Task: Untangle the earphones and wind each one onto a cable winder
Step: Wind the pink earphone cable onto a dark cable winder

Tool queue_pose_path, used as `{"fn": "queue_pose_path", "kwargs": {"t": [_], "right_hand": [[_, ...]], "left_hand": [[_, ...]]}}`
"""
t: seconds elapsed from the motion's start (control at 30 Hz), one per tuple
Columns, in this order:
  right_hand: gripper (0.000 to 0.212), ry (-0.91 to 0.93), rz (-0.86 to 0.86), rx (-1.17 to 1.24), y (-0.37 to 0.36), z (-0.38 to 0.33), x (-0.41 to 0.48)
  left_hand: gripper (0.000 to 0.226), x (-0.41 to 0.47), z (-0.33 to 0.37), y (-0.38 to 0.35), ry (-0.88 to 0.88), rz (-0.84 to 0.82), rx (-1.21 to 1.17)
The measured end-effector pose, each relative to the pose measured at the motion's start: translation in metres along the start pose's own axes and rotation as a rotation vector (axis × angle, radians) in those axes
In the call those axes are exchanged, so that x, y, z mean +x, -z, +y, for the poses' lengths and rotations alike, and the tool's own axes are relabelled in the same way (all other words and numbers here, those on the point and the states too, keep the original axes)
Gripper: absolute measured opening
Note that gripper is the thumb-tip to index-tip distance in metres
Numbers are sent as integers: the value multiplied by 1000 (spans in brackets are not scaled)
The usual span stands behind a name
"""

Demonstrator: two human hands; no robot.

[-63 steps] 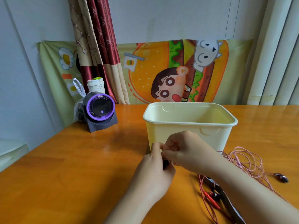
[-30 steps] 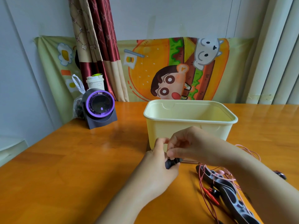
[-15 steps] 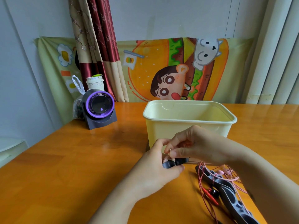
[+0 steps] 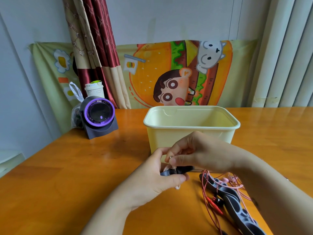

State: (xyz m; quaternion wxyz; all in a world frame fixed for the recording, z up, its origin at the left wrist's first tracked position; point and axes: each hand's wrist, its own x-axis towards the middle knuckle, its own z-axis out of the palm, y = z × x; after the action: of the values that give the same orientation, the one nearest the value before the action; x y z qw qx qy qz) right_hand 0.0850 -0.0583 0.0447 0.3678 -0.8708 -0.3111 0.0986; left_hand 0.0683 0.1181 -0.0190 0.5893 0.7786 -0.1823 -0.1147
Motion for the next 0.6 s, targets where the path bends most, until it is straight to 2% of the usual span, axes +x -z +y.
{"fn": "queue_pose_path", "kwargs": {"t": [0.23, 0.4, 0.6], "right_hand": [[13, -8, 27, -58, 2, -4, -2], [10, -21, 14, -61, 0, -6, -1], [9, -55, -51, -113, 2, -5, -2]], "left_hand": [[77, 1, -5, 2, -12, 29, 62], [63, 1, -4, 1, -9, 65, 139], [63, 1, -5, -2, -21, 39, 141]]}}
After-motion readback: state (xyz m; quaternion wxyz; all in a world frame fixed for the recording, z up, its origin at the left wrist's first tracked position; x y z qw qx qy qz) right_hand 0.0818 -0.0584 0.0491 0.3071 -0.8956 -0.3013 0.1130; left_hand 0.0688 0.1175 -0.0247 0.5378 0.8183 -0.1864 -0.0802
